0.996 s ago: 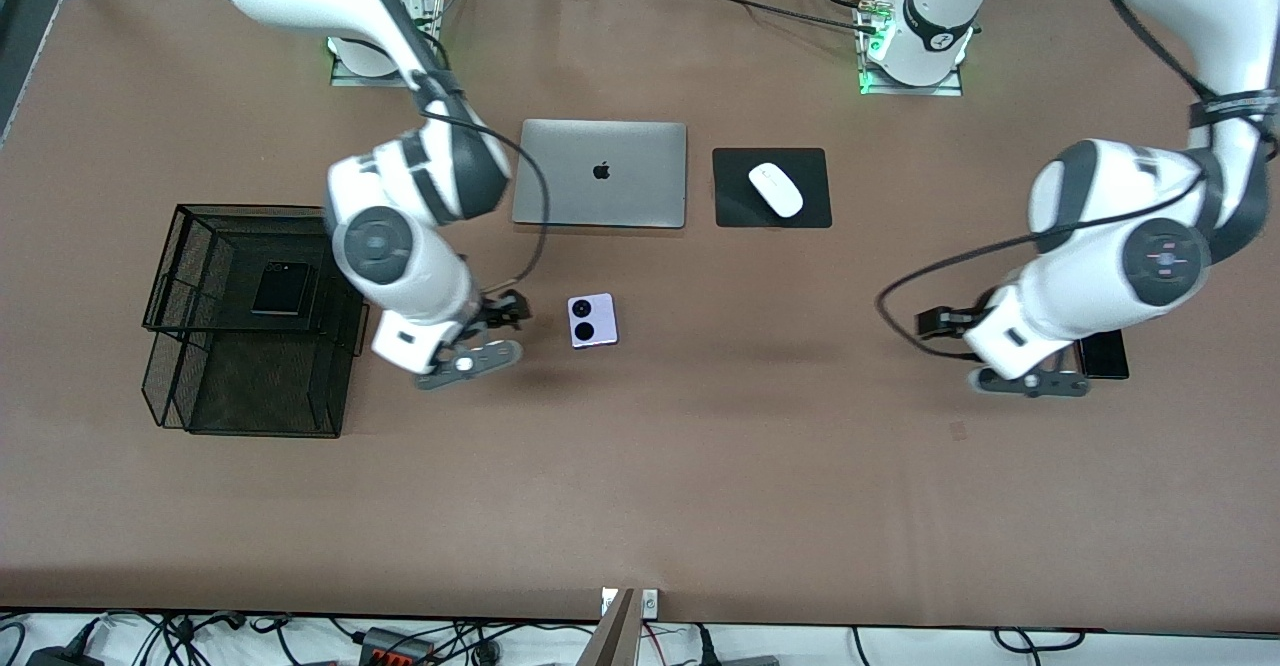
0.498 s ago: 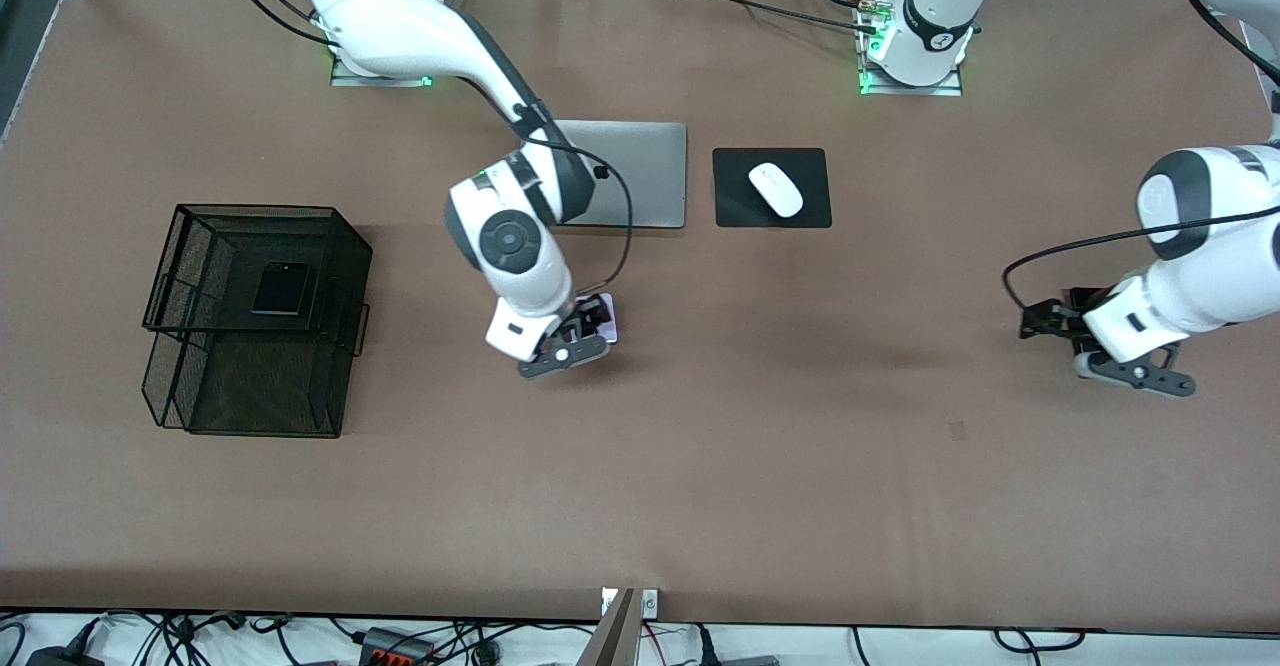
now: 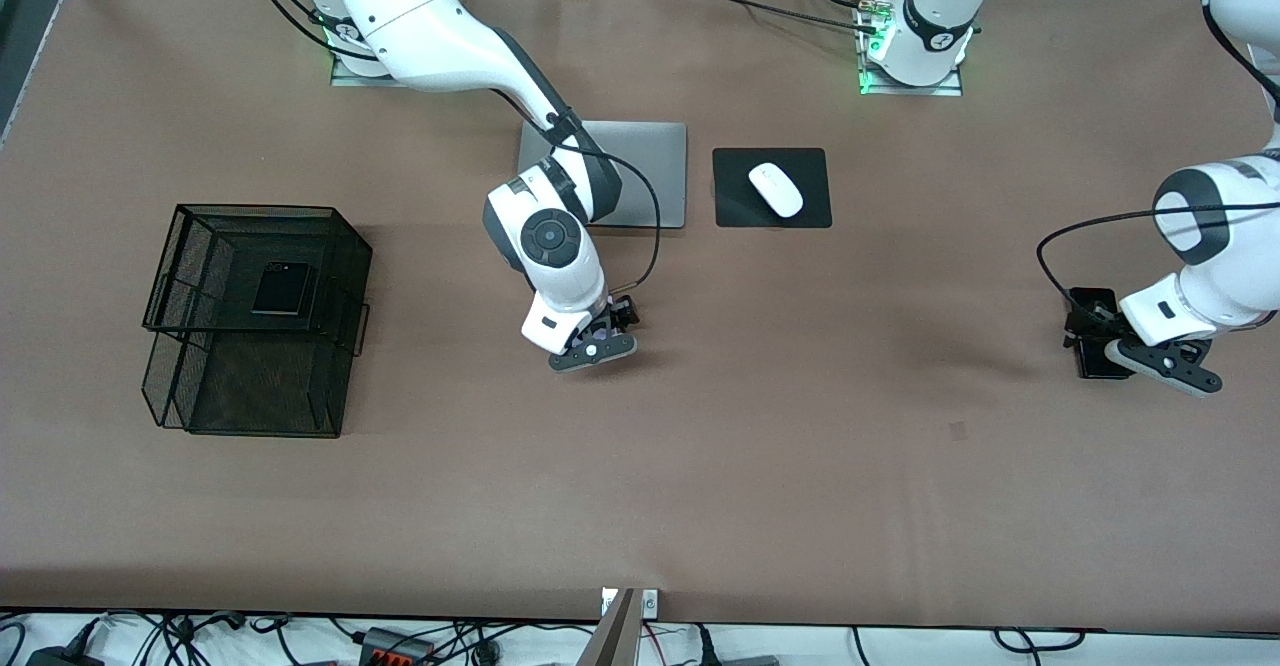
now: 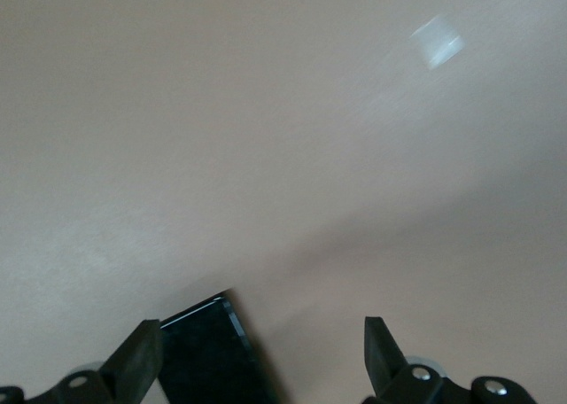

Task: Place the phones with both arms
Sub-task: 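Grasp the tall black phone with the left gripper while the right gripper lifts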

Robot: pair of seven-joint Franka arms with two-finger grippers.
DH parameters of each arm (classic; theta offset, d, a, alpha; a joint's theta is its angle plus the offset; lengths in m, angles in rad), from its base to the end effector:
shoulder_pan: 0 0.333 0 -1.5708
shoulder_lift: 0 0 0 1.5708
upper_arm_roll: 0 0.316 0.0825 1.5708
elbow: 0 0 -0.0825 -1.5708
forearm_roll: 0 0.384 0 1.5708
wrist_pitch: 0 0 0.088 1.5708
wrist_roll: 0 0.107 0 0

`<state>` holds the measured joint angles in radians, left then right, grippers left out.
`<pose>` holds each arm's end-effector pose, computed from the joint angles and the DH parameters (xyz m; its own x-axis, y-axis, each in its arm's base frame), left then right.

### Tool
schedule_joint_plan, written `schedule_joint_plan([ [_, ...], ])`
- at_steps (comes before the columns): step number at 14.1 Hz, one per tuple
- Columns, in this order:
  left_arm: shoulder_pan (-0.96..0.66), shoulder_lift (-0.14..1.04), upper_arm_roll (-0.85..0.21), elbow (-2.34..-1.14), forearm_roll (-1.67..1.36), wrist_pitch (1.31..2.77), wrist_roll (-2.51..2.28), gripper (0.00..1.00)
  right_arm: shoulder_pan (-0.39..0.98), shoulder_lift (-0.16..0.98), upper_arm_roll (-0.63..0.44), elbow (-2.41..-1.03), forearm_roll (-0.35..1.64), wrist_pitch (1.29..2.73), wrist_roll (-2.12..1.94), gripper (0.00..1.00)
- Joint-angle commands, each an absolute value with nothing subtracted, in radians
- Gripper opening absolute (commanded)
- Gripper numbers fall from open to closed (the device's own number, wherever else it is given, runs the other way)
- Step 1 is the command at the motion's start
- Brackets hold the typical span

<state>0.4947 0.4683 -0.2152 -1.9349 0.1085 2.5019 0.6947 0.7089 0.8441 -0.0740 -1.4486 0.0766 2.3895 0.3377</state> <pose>0.6082 0.1811 0.2578 0.8854 -0.4538 0.1008 -0.4505 -0.8911 -0.0547 0.5826 0.4429 0.1927 0.9597 0.2653 0.0930 0.2694 -0.9624 -0.0351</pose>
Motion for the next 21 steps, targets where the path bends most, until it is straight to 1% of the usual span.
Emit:
schedule_joint_plan([
  [1,0.525,0.526,-0.216,-1.930,0.138,2.583,0.767,1.00,0.718,0.848,-0.081,-1.436,0.098,2.378,0.380,1.00],
  [4,0.586,0.569,-0.218,-1.940,0.138,2.651,0.784,1.00,0.722,0.847,-0.083,-1.439,0.098,2.344,0.393,1.00],
  [8,0.653,0.580,-0.224,-1.950,0.132,2.655,0.681,1.00,0.721,0.850,-0.081,-1.447,0.098,2.339,0.391,1.00],
  [10,0.653,0.577,-0.222,-1.959,0.132,2.648,0.622,1.00,0.721,0.851,-0.081,-1.447,0.100,2.339,0.391,1.00],
  [12,0.655,0.558,-0.224,-2.011,0.132,2.646,0.516,1.00,0.721,0.857,-0.080,-1.447,0.109,2.339,0.391,1.00],
  [15,0.660,0.551,-0.225,-2.045,0.133,2.646,0.445,1.00,0.721,0.861,-0.077,-1.447,0.138,2.339,0.390,1.00],
  [20,0.663,0.554,-0.225,-2.051,0.133,2.649,0.454,1.00,0.721,0.861,-0.077,-1.447,0.138,2.301,0.388,1.00],
  [21,0.663,0.554,-0.225,-2.051,0.135,2.649,0.456,0.92,0.721,0.861,-0.077,-1.447,0.138,2.295,0.385,1.00],
])
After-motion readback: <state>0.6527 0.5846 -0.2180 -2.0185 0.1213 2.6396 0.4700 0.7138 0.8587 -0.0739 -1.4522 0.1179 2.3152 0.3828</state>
